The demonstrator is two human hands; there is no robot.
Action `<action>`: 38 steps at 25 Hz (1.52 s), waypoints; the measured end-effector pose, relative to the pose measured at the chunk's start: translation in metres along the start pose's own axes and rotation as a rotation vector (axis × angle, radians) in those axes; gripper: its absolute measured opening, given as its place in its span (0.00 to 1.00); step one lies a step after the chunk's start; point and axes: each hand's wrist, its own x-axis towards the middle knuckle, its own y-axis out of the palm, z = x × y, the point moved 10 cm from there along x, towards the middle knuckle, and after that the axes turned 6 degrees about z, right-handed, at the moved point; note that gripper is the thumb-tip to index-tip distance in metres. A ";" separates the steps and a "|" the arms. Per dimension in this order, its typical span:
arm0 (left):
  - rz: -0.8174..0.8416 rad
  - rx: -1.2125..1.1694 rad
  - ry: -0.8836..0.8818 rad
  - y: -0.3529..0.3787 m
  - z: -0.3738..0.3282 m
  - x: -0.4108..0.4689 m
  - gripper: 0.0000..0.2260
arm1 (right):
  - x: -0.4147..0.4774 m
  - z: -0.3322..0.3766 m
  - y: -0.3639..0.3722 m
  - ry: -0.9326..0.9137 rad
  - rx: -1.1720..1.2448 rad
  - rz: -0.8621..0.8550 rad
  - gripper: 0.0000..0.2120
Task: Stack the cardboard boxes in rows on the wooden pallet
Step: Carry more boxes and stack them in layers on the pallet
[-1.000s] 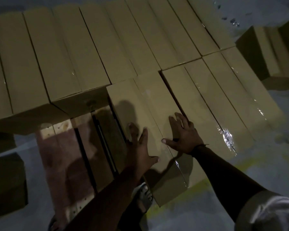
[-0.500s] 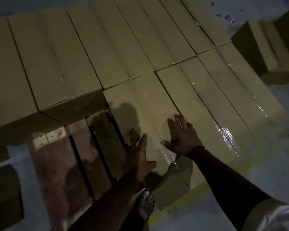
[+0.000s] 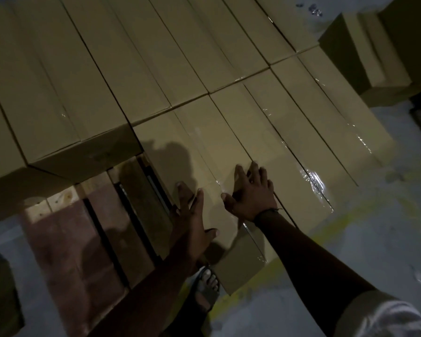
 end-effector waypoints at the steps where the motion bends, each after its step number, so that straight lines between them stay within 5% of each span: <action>1: 0.019 -0.007 0.003 0.001 -0.001 0.001 0.59 | 0.001 0.000 0.000 0.001 -0.007 0.013 0.48; 5: 0.111 0.033 0.065 0.010 -0.001 0.002 0.64 | -0.001 -0.002 -0.007 0.000 0.007 0.075 0.47; 10: 0.151 0.297 0.014 0.003 -0.023 -0.020 0.50 | -0.041 -0.022 0.006 0.107 0.136 0.020 0.41; 13: 0.160 0.422 0.106 0.009 -0.062 -0.050 0.44 | -0.091 -0.065 0.015 0.370 0.235 -0.150 0.38; 17: 0.352 0.444 0.202 0.051 -0.087 -0.074 0.44 | -0.157 -0.143 0.045 0.844 0.788 -0.280 0.24; 23: 0.403 0.498 0.231 0.066 -0.089 -0.080 0.44 | -0.153 -0.147 0.055 0.814 0.933 -0.300 0.09; 27: 0.370 0.528 0.233 0.069 -0.091 -0.078 0.44 | -0.153 -0.162 0.061 0.906 1.056 -0.352 0.16; 36: 0.350 0.397 0.231 0.070 -0.084 -0.079 0.43 | -0.136 -0.194 0.102 0.941 1.105 -0.276 0.09; 38: 0.370 0.382 0.244 0.069 -0.086 -0.075 0.43 | -0.124 -0.211 0.136 0.927 1.186 -0.226 0.14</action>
